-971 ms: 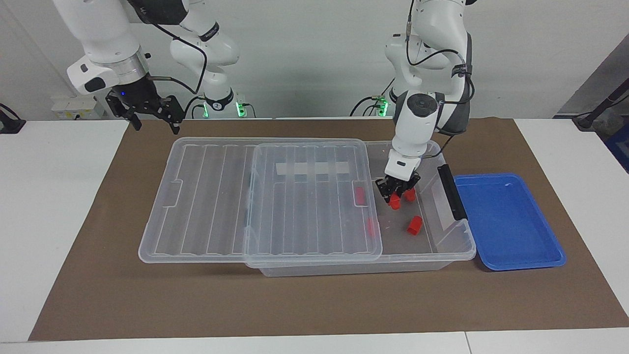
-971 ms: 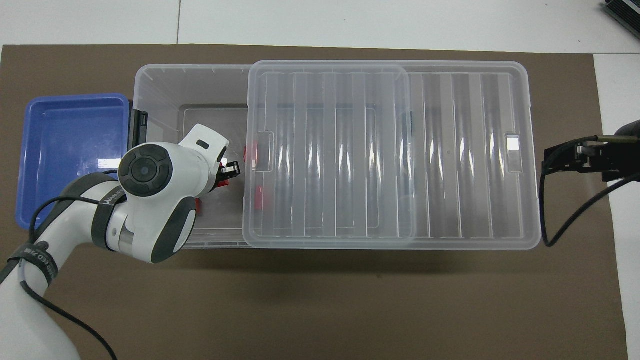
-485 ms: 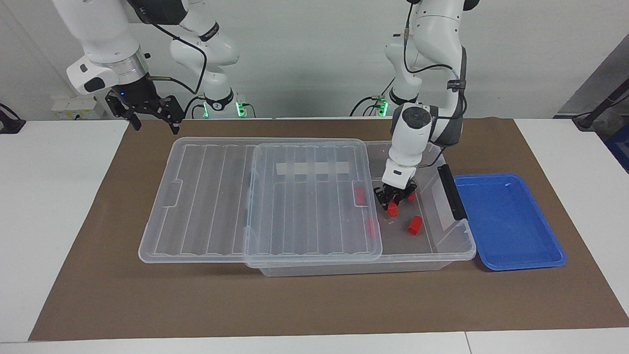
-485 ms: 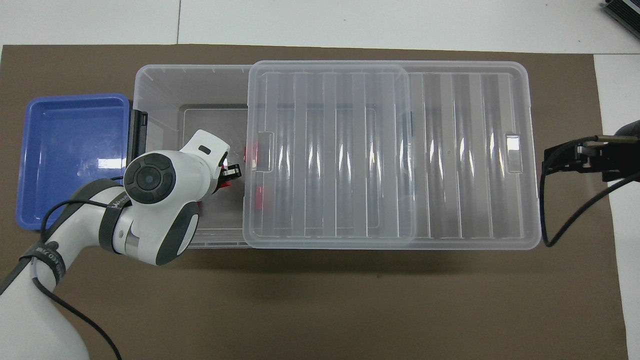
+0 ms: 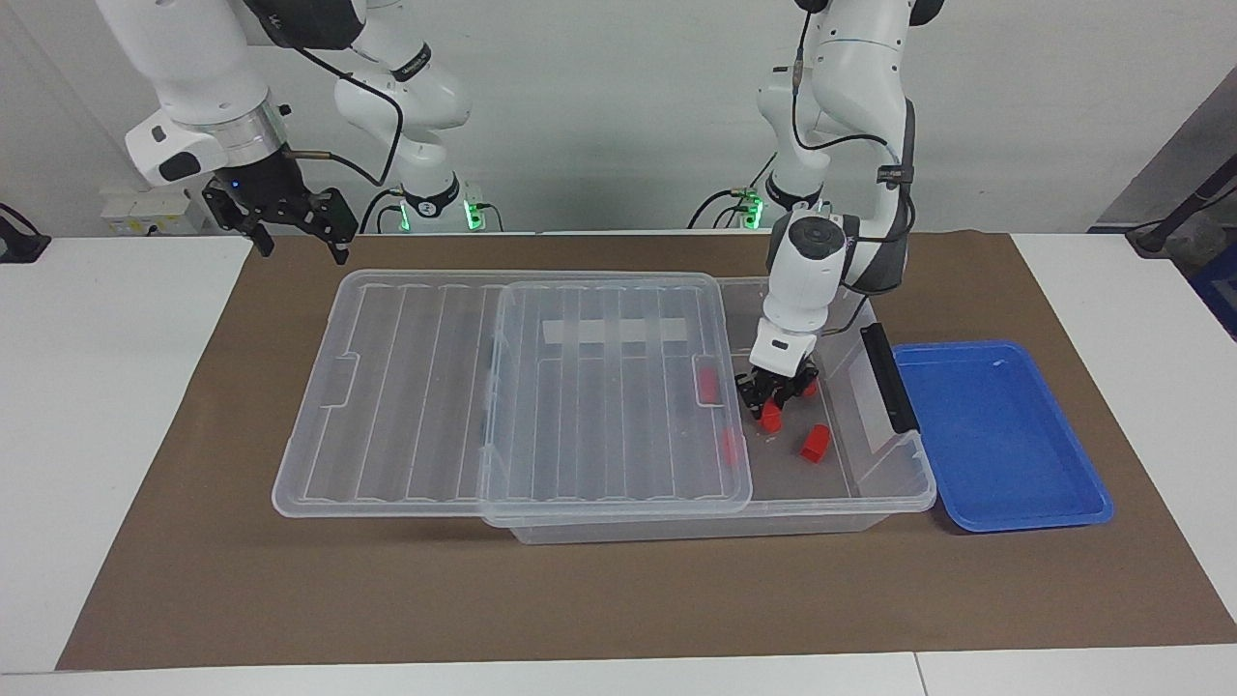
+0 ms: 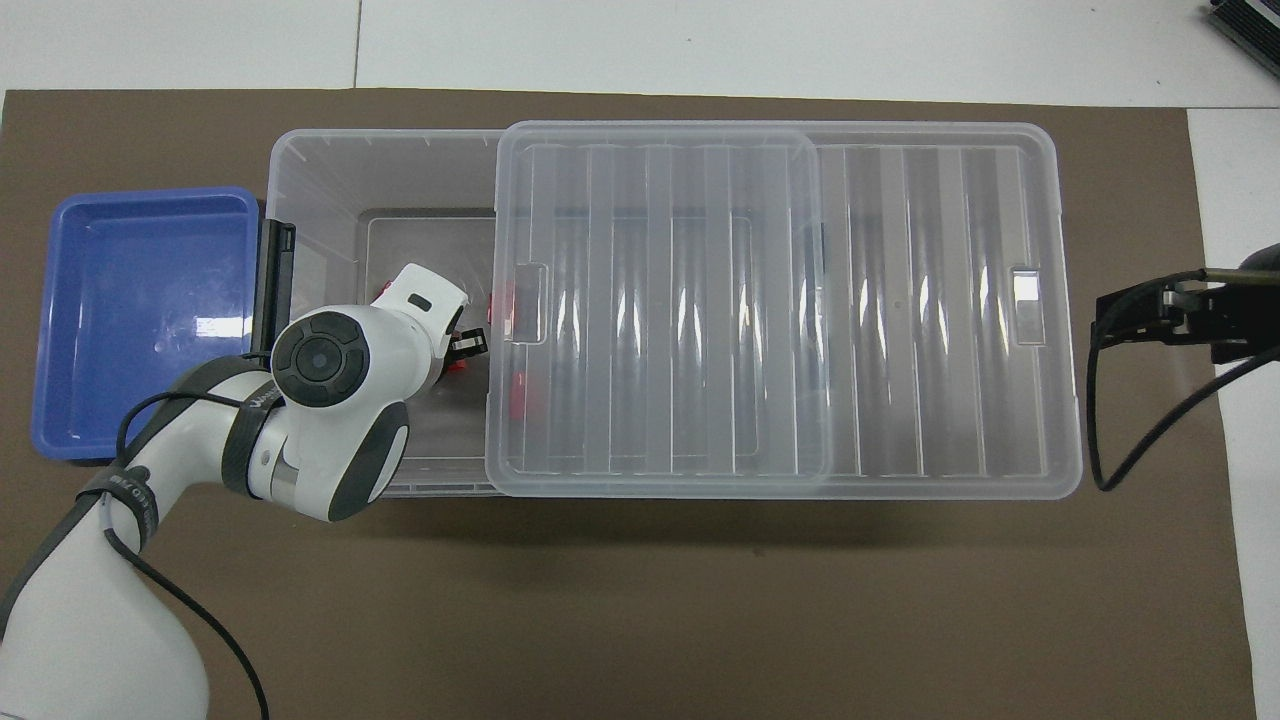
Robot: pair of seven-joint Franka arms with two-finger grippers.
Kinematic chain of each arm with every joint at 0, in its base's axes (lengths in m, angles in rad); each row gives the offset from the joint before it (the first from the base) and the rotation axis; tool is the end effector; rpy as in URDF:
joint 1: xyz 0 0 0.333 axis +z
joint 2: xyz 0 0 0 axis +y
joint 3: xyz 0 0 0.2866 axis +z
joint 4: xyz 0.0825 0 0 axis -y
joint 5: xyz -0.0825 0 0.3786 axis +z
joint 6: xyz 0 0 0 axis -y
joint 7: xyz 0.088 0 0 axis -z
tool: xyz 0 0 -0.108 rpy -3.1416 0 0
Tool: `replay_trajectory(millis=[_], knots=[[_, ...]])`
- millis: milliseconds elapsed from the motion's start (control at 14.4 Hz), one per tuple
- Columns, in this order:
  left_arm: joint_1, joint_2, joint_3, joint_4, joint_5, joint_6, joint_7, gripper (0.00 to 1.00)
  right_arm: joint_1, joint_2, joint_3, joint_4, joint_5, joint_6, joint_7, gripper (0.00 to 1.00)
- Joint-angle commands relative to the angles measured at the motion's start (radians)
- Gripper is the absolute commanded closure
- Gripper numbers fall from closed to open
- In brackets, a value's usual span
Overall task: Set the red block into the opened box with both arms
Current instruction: 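Carry the red block into the open box with the left gripper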
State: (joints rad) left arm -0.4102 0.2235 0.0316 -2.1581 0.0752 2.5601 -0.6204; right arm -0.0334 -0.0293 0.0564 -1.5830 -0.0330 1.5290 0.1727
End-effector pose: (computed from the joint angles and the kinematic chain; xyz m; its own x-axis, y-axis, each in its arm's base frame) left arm 0.5295 -0.2119 0.2860 0.9672 0.1822 0.1770 0.1752 -0.9830 0.0543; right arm 0.5365 0.0091 0.6008 0.9884 -0.1505 -0.0184 -0.1497 -0.9880 0.0384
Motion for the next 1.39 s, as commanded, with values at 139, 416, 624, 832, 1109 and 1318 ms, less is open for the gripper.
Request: replay_trajectory(millis=[139, 416, 624, 832, 1109, 1318], knots=[[-0.002, 0.010, 0.008, -0.017, 0.038, 0.029, -0.022, 0.00, 0.000, -0.014, 0.003, -0.023, 0.018, 0.040, 0.008, 0.00], [0.001, 0.000, 0.011, 0.023, 0.038, -0.017, -0.019, 0.00, -0.049, -0.006, 0.000, -0.057, 0.018, 0.112, -0.036, 0.08], [0.001, -0.007, 0.010, 0.179, 0.038, -0.251, -0.018, 0.00, -0.092, -0.003, -0.001, -0.118, 0.018, 0.229, -0.062, 0.12], [0.004, -0.024, 0.011, 0.329, 0.038, -0.476, -0.005, 0.00, -0.157, 0.012, -0.001, -0.202, 0.018, 0.365, -0.134, 0.22], [0.059, -0.122, 0.016, 0.360, 0.038, -0.602, 0.108, 0.00, -0.203, 0.045, -0.001, -0.293, 0.018, 0.508, -0.208, 0.30], [0.193, -0.176, 0.018, 0.423, 0.026, -0.734, 0.376, 0.00, -0.195, 0.071, -0.001, -0.307, 0.016, 0.549, -0.205, 0.35]])
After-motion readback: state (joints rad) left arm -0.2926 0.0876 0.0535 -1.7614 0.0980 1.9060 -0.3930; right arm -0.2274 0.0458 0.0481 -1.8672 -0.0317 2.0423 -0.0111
